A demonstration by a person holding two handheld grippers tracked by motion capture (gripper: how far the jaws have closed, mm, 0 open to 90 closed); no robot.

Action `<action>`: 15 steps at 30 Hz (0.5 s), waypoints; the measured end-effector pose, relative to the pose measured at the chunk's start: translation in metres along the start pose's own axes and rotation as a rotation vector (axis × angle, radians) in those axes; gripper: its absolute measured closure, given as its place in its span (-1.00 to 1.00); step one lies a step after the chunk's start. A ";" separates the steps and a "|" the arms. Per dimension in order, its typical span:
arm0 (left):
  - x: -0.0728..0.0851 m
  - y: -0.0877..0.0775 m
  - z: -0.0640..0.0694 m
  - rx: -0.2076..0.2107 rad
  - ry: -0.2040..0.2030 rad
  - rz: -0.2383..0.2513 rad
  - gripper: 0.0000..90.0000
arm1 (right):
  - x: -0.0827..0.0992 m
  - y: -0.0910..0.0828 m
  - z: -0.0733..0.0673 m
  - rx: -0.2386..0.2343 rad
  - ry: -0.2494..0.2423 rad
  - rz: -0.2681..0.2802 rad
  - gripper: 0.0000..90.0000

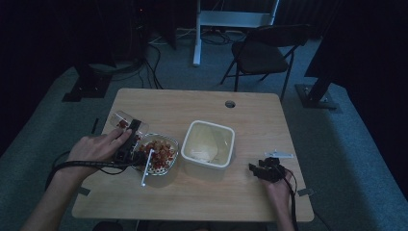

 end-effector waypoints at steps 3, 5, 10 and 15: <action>0.001 0.001 0.001 0.001 0.003 -0.004 -0.29 | 0.000 0.000 0.000 -0.001 0.001 0.000 0.03; 0.001 0.001 0.000 0.000 0.002 -0.005 -0.29 | 0.000 0.000 0.000 -0.001 0.000 0.000 0.03; 0.002 0.001 -0.001 0.000 0.002 -0.004 -0.29 | 0.000 0.000 0.000 -0.001 0.000 0.000 0.03; 0.002 0.001 0.000 -0.001 0.001 -0.006 -0.29 | 0.000 0.000 0.000 -0.001 -0.001 0.000 0.03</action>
Point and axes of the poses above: each handheld gripper's, and its own axes: y roughly forward along the jaws, x roughly out of its underside, z roughly to its right, the point moved 10 cm from there along y, roughly forward along the jaws, and after that the axes turned 5 degrees about -z, right-handed, at the moved point
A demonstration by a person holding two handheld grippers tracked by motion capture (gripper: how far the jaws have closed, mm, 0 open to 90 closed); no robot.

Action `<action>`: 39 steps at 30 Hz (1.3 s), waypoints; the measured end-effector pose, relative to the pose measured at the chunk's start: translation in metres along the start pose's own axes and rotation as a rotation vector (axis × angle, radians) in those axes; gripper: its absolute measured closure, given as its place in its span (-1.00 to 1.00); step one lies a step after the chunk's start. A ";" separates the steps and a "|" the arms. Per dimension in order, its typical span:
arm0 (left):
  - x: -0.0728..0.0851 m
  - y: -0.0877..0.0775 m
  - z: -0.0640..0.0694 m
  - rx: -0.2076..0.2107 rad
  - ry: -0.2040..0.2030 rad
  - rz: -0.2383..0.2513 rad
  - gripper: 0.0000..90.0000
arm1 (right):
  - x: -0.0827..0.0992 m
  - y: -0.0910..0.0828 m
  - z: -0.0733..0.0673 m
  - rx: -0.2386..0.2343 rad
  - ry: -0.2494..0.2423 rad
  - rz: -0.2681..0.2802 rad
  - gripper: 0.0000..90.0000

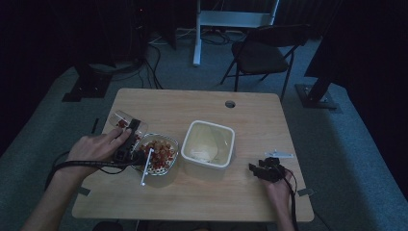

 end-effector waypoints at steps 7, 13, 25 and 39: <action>0.000 0.000 0.001 0.000 0.002 -0.002 -0.29 | 0.000 0.000 0.000 0.000 0.000 0.001 0.03; 0.000 0.000 0.003 0.036 -0.059 0.011 -0.29 | 0.000 0.000 0.000 0.001 0.001 0.001 0.03; 0.002 0.001 0.002 0.275 -0.586 0.126 -0.28 | 0.000 0.000 0.000 -0.001 0.004 0.006 0.02; 0.001 0.004 -0.024 0.619 -1.193 0.365 -0.28 | 0.000 0.000 0.000 -0.004 0.007 0.010 0.02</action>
Point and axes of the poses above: each handheld gripper's, and its own axes: y roughly forward along the jaws, x roughly out of its underside, z roughly to its right, the point moved 10 cm from there along y, roughly forward along the jaws, and after that the axes turned 5 degrees about -z, right-handed, at the moved point
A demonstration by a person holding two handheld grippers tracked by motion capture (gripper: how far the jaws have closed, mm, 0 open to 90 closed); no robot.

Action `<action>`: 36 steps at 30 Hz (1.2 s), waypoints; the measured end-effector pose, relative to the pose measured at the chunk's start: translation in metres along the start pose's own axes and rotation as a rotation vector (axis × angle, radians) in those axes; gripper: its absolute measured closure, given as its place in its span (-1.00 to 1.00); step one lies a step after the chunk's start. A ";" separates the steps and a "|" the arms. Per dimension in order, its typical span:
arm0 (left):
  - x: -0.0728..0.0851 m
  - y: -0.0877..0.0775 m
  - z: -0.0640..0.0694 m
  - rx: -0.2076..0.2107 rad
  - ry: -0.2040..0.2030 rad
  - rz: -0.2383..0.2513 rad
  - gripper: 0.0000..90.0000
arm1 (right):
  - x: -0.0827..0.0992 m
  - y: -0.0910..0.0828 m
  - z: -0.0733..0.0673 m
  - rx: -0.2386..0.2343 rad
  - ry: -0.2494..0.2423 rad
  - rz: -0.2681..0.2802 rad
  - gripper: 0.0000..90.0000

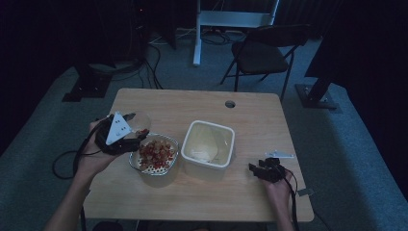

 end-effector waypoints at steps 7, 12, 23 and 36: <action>-0.020 -0.004 0.002 0.164 -0.183 0.135 -0.28 | 0.000 0.000 0.000 -0.001 -0.004 0.003 0.02; -0.033 -0.003 0.003 0.248 -0.281 0.201 -0.28 | 0.000 0.000 -0.001 -0.003 -0.002 0.004 0.02; -0.057 0.014 0.022 0.311 -0.294 0.211 -0.28 | 0.000 0.001 -0.002 -0.007 -0.003 0.006 0.01; -0.079 0.039 0.045 0.340 -0.253 0.192 -0.29 | 0.000 0.000 -0.002 -0.016 -0.001 0.014 0.02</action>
Point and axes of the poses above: each handheld gripper's, and its own axes: y roughly forward along the jaws, x roughly out of its underside, z roughly to its right, the point moved 10 cm from there along y, roughly forward along the jaws, and after that the axes turned 5 degrees about -z, right-handed, at the moved point
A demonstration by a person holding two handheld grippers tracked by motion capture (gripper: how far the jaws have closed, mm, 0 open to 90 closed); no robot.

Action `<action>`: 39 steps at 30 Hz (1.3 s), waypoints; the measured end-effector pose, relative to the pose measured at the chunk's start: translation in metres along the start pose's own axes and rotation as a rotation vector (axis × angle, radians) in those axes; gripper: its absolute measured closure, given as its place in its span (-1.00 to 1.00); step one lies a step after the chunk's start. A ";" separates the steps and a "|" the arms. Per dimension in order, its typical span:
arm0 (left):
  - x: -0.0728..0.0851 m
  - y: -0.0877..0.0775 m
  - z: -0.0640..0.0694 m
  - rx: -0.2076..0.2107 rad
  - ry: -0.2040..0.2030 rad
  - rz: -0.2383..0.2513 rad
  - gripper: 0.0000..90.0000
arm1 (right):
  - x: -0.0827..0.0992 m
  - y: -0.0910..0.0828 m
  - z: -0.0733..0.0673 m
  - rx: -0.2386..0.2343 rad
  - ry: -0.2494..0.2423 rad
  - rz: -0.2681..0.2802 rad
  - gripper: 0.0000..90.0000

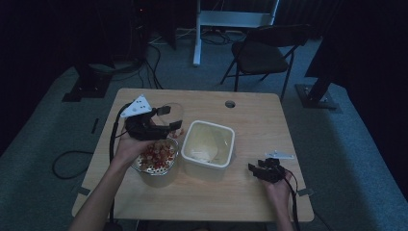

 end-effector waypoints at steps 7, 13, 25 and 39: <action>-0.005 0.020 0.011 0.024 0.001 -0.010 -0.29 | 0.000 0.000 0.000 0.005 -0.001 0.003 0.01; -0.008 0.039 0.021 0.058 0.000 -0.030 -0.30 | 0.000 0.000 0.000 0.003 -0.004 0.008 0.02; -0.007 0.061 0.036 0.161 -0.024 -0.069 -0.64 | 0.003 -0.002 0.000 -0.010 0.001 0.011 0.02; -0.006 0.050 0.021 0.103 -0.051 -0.047 -0.66 | 0.003 -0.003 0.000 -0.011 0.000 0.012 0.02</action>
Point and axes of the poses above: each handheld gripper's, and its own axes: y roughly forward along the jaws, x roughly out of its underside, z roughly to its right, the point moved 10 cm from there along y, roughly forward along the jaws, and after that the axes turned 5 degrees about -z, right-handed, at the moved point
